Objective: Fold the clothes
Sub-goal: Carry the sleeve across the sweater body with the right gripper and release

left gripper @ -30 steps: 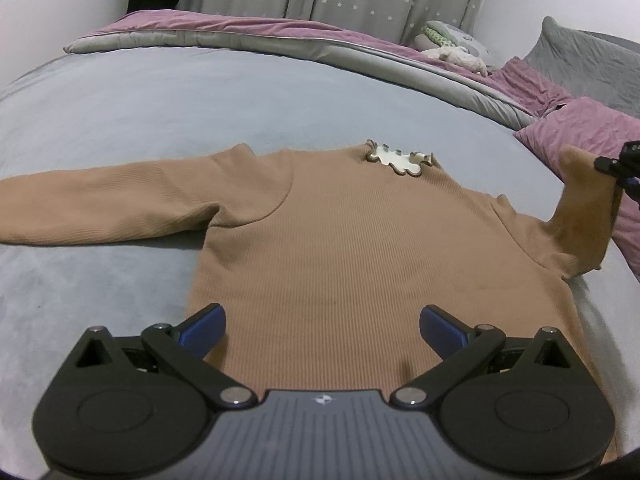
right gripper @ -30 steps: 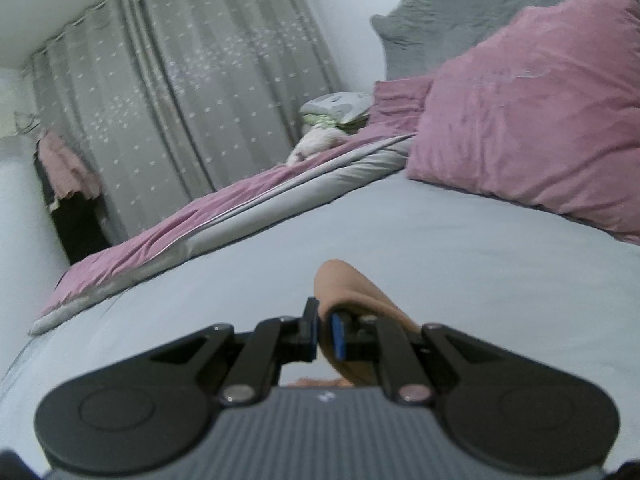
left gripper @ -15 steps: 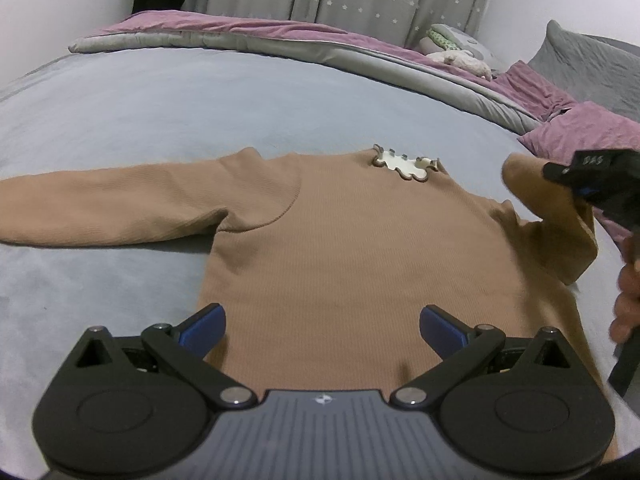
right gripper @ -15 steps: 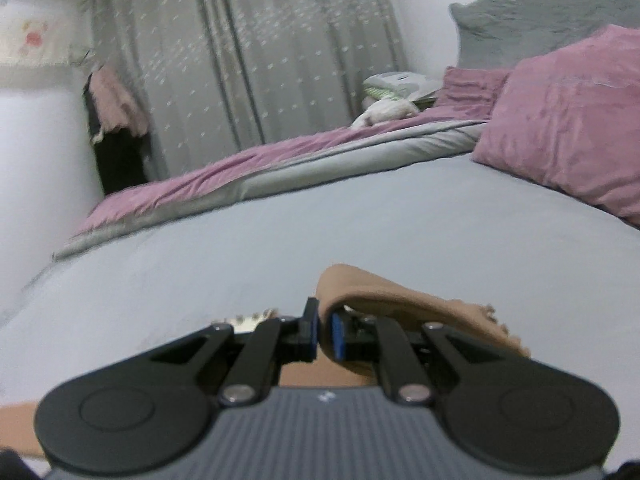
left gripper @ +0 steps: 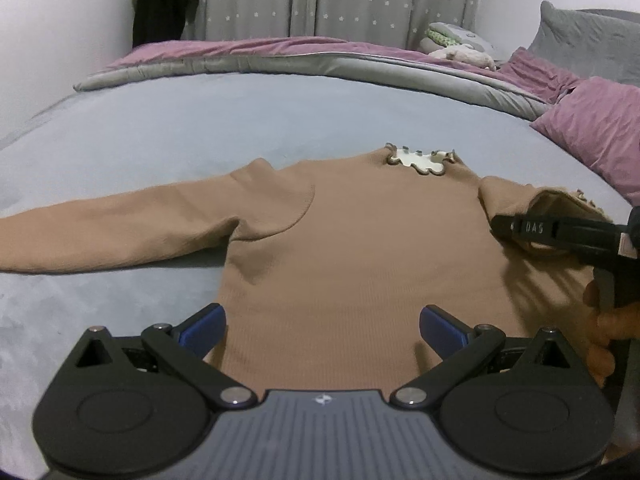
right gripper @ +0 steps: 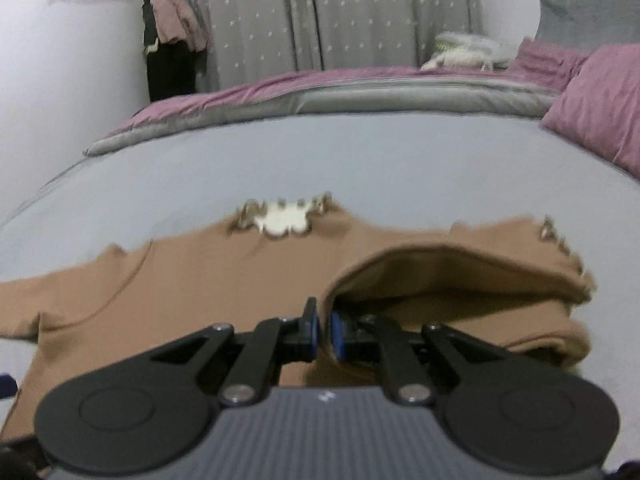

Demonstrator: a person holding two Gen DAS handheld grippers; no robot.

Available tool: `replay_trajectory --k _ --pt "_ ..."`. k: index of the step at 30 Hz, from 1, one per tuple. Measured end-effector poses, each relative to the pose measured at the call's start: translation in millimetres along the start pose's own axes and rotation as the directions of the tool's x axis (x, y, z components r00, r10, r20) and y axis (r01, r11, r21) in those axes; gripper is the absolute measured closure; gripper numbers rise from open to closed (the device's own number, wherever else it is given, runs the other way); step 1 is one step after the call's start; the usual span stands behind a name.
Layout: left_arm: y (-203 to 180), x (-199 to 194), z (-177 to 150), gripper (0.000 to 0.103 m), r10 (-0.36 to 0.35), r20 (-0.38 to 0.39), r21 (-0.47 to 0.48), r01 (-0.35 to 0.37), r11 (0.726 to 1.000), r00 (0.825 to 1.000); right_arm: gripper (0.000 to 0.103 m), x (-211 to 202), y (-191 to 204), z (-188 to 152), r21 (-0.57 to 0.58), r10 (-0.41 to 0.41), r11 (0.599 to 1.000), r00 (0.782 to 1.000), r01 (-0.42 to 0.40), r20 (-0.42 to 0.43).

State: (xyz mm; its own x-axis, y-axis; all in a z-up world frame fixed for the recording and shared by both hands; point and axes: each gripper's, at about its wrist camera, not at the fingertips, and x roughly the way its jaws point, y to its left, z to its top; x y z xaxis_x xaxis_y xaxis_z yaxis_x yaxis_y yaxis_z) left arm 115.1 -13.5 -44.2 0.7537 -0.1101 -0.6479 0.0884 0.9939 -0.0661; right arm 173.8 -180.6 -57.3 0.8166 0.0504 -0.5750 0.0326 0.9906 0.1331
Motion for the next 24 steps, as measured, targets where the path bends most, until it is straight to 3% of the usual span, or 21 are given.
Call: replay_trajectory --k 6,10,18,24 --pt "-10.6 4.5 -6.7 0.000 0.026 0.009 0.083 -0.026 0.996 1.000 0.094 4.7 -21.3 2.0 0.048 0.064 0.997 0.997 -0.063 -0.032" --pt "-18.9 5.5 -6.9 0.000 0.029 0.006 0.119 -0.029 0.992 1.000 0.088 3.3 -27.9 4.1 0.068 0.111 0.992 0.993 -0.109 -0.037" --pt "-33.3 9.0 1.7 0.000 0.049 0.010 0.184 -0.050 0.982 0.999 0.064 -12.6 -26.8 14.1 0.025 0.222 0.975 0.970 -0.220 -0.095" --pt "-56.7 14.8 20.5 0.000 -0.004 0.031 0.183 -0.001 0.983 1.000 0.049 -36.4 -51.1 35.0 0.114 0.338 0.939 0.932 -0.325 -0.127"
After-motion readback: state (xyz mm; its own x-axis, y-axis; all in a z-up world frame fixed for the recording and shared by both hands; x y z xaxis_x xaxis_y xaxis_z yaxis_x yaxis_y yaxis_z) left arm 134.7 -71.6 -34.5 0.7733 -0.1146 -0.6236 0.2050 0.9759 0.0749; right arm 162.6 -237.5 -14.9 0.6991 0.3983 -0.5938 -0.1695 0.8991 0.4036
